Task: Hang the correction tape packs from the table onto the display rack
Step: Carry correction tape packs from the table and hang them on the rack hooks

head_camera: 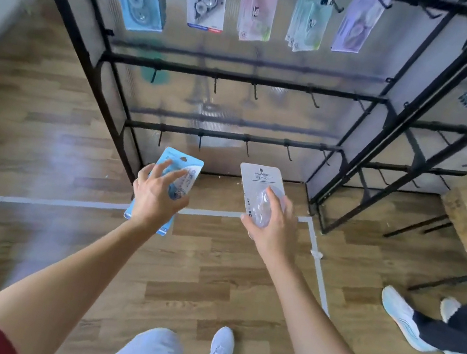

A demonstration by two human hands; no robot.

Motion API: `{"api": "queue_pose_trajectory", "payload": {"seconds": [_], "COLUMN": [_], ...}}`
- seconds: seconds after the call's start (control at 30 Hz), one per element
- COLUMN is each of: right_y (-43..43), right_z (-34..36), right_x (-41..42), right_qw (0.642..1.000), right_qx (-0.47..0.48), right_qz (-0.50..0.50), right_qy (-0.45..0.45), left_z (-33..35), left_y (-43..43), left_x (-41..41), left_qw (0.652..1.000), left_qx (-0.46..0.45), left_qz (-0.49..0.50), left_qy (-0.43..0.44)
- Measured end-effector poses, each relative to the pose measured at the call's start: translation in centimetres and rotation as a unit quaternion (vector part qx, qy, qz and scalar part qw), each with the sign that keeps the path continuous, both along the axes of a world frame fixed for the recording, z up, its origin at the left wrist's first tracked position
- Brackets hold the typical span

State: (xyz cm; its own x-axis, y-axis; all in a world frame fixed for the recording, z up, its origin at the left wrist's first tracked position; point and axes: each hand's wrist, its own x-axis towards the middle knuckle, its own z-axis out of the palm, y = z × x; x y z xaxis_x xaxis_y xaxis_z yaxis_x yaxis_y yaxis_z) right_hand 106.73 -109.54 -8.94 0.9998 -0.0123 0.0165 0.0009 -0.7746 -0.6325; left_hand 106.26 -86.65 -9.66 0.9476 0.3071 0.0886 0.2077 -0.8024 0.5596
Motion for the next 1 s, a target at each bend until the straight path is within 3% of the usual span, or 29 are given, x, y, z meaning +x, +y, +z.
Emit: {"api": "queue_pose_trajectory", "payload": {"seconds": [0.23,0.57,1.0], "right_y": [-0.3,7.4,12.7], "right_z": [2.7,5.9,6.7], "right_x": [8.1,17.6,23.8], "right_qw": [0.996,0.987,0.98], "right_qx": [0.018,0.02,0.029], "right_qz": [0.062,0.13,0.164], "right_qy": [-0.059,-0.095,-0.107], "left_z": [4.9,10.2,12.6], "left_y": [0.5,9.0,15.0], "left_x": [6.5,14.8,22.2], "left_qw": [0.992,0.969,0.956], "left_qx": [-0.016,-0.012,-0.005], "left_qz": [0.085,0.124,0.133], "left_qy": [-0.095,-0.215,-0.261]}}
